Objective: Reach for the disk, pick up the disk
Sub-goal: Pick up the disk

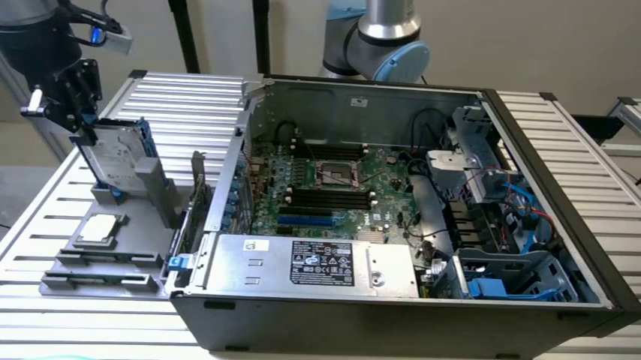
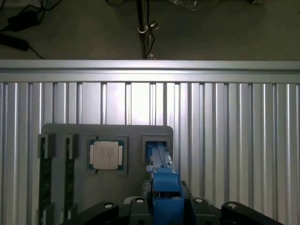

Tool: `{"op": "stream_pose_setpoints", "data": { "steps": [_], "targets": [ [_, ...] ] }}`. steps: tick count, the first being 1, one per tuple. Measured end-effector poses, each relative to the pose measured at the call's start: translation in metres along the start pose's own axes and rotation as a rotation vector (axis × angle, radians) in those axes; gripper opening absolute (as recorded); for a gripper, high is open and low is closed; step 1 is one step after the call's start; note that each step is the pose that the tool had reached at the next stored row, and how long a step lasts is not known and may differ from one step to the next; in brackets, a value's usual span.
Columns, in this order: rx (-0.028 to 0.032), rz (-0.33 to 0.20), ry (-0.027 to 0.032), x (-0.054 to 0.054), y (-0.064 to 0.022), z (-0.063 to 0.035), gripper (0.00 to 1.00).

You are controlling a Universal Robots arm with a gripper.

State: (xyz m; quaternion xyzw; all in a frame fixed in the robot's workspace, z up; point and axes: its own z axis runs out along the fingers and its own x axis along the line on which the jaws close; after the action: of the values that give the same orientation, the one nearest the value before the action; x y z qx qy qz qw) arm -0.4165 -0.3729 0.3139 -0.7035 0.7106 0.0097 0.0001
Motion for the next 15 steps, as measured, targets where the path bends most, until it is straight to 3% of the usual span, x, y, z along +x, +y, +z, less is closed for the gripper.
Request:
{"op": "stream_pose_setpoints", "data": {
  "steps": [10,15],
  "targets": [
    [0.0001,0.000,0.0000,0.000,-0.0015,-0.0359,0.33],
    [0.0001,0.000,0.0000,-0.001,-0.0043,-0.0584,0.33]
  ]
}}
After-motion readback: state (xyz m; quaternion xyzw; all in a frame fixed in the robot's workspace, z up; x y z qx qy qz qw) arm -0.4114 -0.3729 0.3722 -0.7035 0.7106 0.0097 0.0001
